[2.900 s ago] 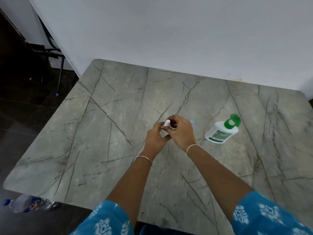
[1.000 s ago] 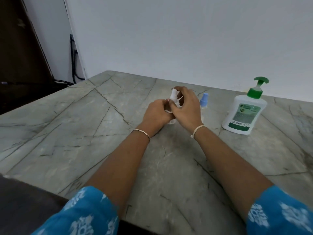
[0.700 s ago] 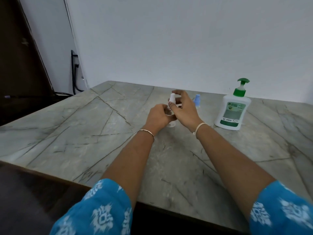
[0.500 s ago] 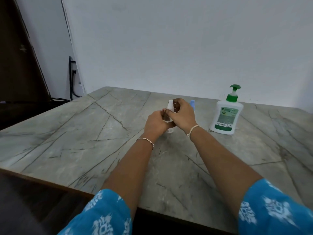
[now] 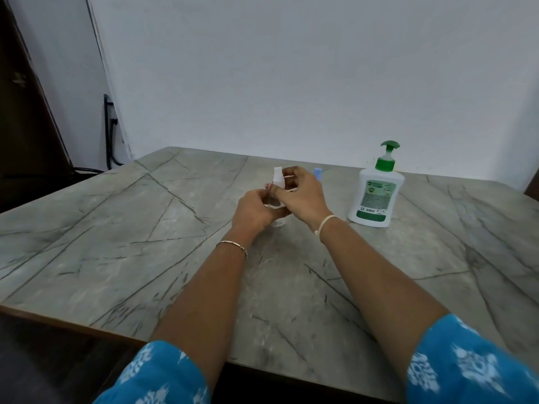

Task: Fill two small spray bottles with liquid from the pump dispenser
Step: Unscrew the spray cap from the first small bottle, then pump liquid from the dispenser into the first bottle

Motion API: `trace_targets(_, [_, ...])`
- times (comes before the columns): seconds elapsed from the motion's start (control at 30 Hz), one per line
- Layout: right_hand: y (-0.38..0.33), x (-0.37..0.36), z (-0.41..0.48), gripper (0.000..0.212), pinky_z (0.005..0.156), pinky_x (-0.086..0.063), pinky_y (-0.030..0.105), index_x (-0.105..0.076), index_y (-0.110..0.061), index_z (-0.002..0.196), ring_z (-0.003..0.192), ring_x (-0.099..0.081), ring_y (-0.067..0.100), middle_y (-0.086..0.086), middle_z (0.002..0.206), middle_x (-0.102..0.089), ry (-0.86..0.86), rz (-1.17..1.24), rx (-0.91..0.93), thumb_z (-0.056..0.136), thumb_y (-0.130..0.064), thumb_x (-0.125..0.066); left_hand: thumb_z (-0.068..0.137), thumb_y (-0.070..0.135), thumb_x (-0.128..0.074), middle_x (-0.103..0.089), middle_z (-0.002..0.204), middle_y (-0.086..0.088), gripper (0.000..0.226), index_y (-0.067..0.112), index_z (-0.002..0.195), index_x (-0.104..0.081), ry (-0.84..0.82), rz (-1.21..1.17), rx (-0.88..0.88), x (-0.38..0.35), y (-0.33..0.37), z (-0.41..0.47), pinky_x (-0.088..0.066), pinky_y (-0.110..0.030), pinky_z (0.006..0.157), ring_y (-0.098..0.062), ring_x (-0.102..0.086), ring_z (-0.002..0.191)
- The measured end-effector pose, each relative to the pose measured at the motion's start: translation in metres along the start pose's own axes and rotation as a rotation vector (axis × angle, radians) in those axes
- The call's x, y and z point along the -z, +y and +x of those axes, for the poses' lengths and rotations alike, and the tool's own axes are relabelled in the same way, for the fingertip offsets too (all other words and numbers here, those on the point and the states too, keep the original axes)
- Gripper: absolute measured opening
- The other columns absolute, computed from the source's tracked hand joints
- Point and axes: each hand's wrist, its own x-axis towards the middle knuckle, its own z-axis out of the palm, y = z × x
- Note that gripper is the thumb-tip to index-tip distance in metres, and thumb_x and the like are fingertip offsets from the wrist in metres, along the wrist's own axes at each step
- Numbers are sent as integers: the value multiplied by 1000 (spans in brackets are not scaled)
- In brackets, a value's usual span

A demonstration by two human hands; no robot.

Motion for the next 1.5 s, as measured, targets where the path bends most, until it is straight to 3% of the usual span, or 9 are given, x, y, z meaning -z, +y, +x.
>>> trace_targets(0.17, [-8,-3,7,29,89,-51,31,-60,-11,115,96,-62,17,4,108,-67,-28,-102,50,90,-24,-67,64,38,-85,-68,92,9,49,16,104,-67,-6,33,16,-1,1,2,-53,-37,89,-13,-65,90])
trace_targets(0.3, [-20,6,15,26,85,-51,30,-59,-9,113,93,-63,16,4,107,-67,11,-12,58,92,-24,-64,58,45,-88,-70,97,9,60,16,107,-69,10,24,29,-2,-1,3,-52,-35,91,-12,-65,95])
trace_targets(0.43, [-29,20,17,24,86,-52,32,-60,-10,109,92,-64,15,1,104,-68,107,38,98,92,-26,-64,60,43,-88,-69,96,10,56,18,106,-69,9,6,6,-1,-1,0,-50,-35,94,-10,-65,95])
trace_targets(0.7, [-39,57,4,18,73,-50,16,-66,-15,106,82,-58,6,0,98,-65,284,296,75,89,-21,-69,65,46,-84,-68,101,6,56,18,110,-65,-5,39,-42,-1,0,-4,-50,-29,90,-11,-63,93])
trace_targets(0.8, [-24,68,-8,17,73,-53,20,-66,-12,103,79,-60,4,0,96,-66,317,322,24,88,-19,-70,64,47,-84,-68,102,7,59,17,111,-64,-10,45,-39,-1,-1,-5,-50,-29,89,-11,-64,93])
trace_targets(0.93, [7,73,-26,18,76,-56,33,-66,-8,96,76,-60,14,0,84,-66,333,266,-28,83,-17,-76,62,41,-87,-69,102,4,62,13,113,-65,-22,20,-31,1,1,-8,-50,-29,92,-13,-64,96])
trace_targets(1.1, [31,70,-35,20,81,-57,43,-65,-14,89,86,-65,25,3,86,-66,251,99,-119,76,-9,-79,60,30,-90,-70,100,0,61,11,111,-63,-54,-1,-15,5,3,-10,-49,-25,91,-14,-66,95])
trace_targets(1.27, [37,63,-38,22,69,-48,19,-67,-9,92,81,-57,15,0,84,-61,179,-38,-118,73,-1,-76,60,27,-90,-69,99,2,63,11,113,-61,-59,3,1,7,3,-11,-49,-29,95,-15,-66,98])
trace_targets(1.5, [47,55,-36,16,74,-50,30,-66,-13,89,82,-59,18,3,90,-66,136,-298,-118,75,-15,-75,59,25,-91,-70,106,-4,68,10,117,-58,-74,-4,13,7,4,-11,-49,-33,97,-18,-65,101])
